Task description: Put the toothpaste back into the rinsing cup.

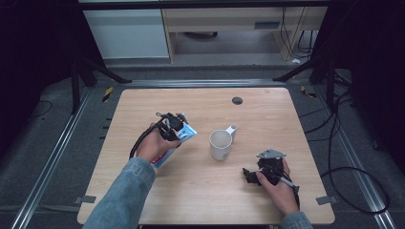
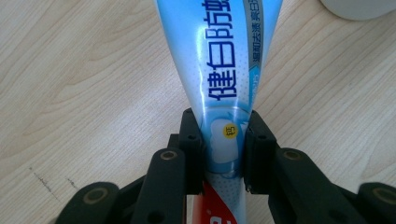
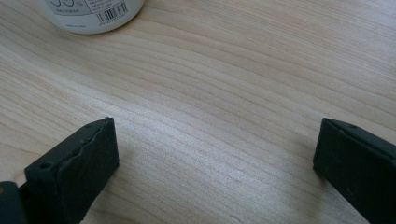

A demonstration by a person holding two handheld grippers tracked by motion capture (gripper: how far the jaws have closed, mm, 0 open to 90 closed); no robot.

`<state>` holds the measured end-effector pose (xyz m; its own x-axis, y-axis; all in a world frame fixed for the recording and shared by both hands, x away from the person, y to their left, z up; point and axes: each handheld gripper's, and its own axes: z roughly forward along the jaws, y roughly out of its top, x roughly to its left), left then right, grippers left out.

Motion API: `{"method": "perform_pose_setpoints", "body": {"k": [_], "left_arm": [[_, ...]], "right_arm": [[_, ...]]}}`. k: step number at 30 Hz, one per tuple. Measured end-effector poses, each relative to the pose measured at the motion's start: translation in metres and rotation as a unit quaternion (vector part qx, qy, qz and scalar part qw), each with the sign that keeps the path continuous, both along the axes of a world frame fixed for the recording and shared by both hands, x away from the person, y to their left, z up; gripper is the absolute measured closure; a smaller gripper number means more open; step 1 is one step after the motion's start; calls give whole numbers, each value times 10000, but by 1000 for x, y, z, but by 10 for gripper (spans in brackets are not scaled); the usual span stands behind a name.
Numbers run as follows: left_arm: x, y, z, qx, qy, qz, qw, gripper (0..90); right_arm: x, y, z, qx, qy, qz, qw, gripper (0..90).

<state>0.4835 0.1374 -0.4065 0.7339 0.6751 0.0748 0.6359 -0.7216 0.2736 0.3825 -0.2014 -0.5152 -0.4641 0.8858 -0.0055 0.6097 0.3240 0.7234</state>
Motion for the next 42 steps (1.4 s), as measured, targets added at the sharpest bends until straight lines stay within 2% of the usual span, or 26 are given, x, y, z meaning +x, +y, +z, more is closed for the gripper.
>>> {"method": "perform_pose_setpoints", "body": {"k": [7, 12, 17, 23, 35, 42], "left_arm": [[-3, -2, 10, -134, -134, -60, 9998, 726], [-7, -3, 22, -397, -321, -51, 9987, 726], [-10, -7, 37, -726, -591, -17, 9956, 726], [-14, -12, 46, -1001, -804, -41, 9917, 726], [-17, -17, 56, -1203, -1074, -12, 9869, 726], [-20, -19, 64, -1335, -1285, 11, 9827, 725]], "right_arm": [[0, 0, 0, 0, -1, 0, 10000, 4], [0, 0, 0, 1, 4, 0, 10000, 4], [0, 0, 0, -18, -13, 11, 10000, 4], [0, 0, 0, -7, -2, 0, 10000, 4], [0, 0, 0, -9, -3, 1, 10000, 4], [0, 0, 0, -11, 1, 8, 10000, 4]]}}
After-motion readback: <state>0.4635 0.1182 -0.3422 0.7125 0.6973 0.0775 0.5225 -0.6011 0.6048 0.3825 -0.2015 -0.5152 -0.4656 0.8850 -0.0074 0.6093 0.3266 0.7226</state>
